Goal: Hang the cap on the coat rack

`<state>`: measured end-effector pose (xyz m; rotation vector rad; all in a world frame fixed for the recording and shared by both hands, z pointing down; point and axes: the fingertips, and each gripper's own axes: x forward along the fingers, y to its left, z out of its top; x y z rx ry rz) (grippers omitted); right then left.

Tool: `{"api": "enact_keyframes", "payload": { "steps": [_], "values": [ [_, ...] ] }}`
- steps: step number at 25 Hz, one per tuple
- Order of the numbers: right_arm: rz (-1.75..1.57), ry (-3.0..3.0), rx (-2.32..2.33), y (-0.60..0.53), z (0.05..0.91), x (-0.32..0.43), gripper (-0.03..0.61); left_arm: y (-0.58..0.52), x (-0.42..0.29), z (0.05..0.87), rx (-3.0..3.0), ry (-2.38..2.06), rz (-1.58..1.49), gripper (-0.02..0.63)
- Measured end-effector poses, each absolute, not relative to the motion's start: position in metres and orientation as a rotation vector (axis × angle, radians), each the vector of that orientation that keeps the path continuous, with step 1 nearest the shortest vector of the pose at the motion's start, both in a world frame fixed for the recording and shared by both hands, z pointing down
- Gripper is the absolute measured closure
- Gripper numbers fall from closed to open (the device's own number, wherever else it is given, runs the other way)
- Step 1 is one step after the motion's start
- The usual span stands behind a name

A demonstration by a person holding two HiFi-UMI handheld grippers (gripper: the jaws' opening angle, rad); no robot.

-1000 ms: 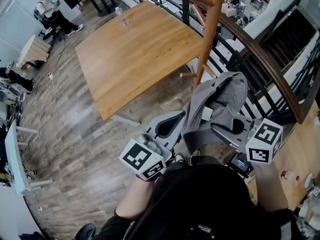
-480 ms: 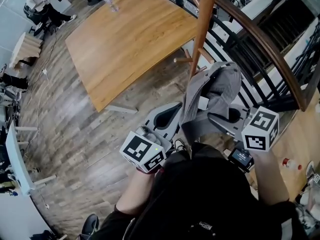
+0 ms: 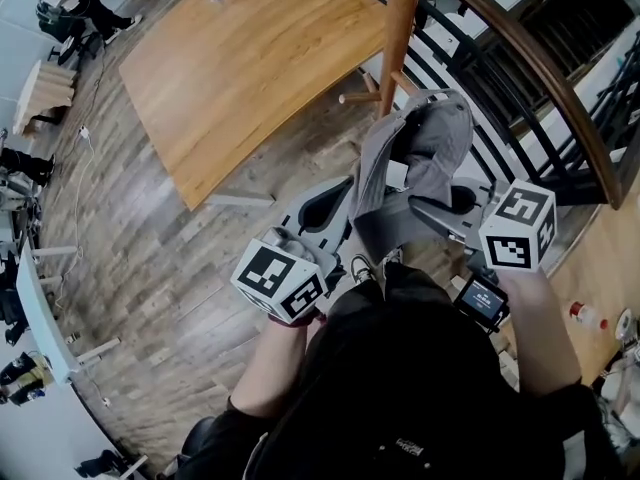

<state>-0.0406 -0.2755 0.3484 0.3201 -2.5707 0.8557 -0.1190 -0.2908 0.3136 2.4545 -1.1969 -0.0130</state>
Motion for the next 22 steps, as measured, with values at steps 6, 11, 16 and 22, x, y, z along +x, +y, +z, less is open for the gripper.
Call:
{"api": "enact_keyframes", "payload": {
  "steps": [6, 11, 16, 22],
  "values": [
    [0.894, -2.532, 0.316, -0.275, 0.359, -0.043, 0.538, -0.291, -0.120, 0.327, 2.427, -1.174, 0.027, 0.609],
    [0.889, -2.509, 0.311, -0.272, 0.366, -0.041, 0.538, -0.289, -0.119, 0.339, 2.415, -1.150, 0.045, 0.609],
    [0.936, -2.483, 0.311, -0.265, 0.376, -0.036, 0.538, -0.285, -0.112, 0.349, 2.398, -1.116, 0.063, 0.609],
    [0.958, -2.461, 0.298, -0.254, 0.385, -0.035, 0.538, -0.275, -0.108, 0.359, 2.369, -1.087, 0.062, 0.609]
  ]
}}
